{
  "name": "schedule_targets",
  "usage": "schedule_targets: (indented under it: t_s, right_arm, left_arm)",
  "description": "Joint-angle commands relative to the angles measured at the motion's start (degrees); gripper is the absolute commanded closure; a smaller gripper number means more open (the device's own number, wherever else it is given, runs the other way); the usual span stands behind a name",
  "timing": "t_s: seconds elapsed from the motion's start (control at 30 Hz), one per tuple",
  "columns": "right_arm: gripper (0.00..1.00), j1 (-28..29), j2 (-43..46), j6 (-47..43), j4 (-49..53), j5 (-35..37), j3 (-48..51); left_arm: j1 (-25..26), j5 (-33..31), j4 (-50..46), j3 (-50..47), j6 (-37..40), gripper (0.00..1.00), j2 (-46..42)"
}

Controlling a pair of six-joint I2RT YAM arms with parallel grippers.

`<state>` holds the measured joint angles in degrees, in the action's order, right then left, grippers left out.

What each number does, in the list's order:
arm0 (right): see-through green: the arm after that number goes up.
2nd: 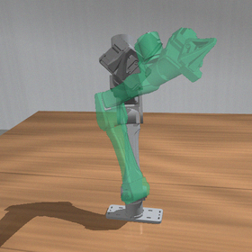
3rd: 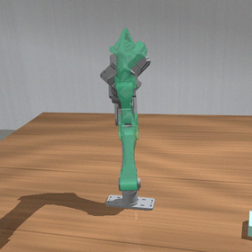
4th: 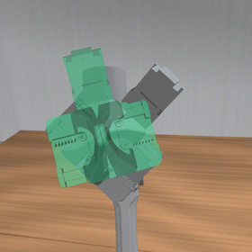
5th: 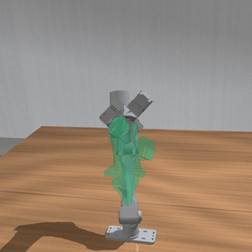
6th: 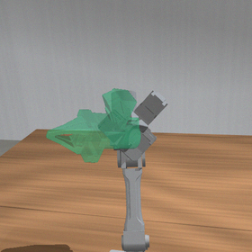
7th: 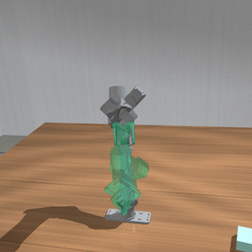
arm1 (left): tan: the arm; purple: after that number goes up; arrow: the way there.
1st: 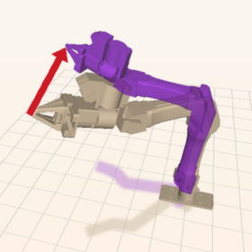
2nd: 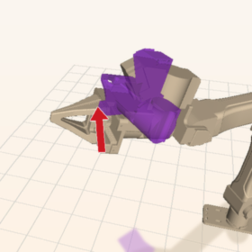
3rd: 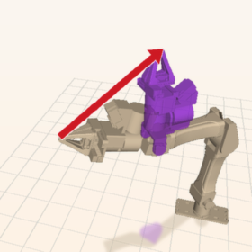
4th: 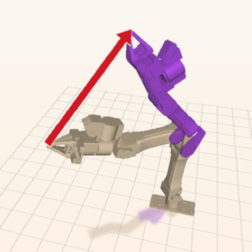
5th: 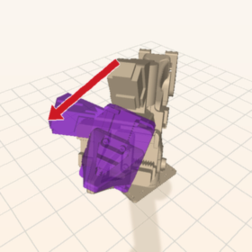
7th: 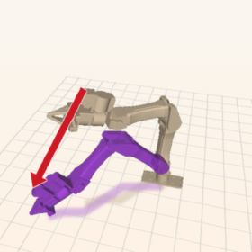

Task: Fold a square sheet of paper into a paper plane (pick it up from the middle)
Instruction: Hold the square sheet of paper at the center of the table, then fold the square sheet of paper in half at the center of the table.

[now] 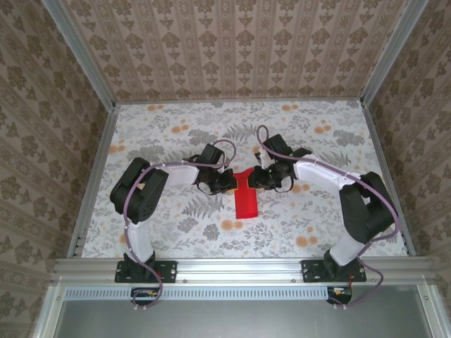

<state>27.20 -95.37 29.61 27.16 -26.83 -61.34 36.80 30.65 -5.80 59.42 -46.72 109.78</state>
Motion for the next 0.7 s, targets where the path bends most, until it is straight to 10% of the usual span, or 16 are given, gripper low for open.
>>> schedule_targets:
  t_s: [0.0, 0.67]
  right_arm:
    - [0.81, 0.4, -3.5, 2.4, -3.6, -4.3, -0.5]
    - [0.87, -1.1, -14.6, 1.9, -2.7, -1.6, -4.2]
  left_arm:
    - [0.4, -6.7, -10.1, -2.3, 1.0, 1.0, 4.3]
    - [0.6, -11.1, -16.2, -0.5, 1.8, 1.0, 6.2]
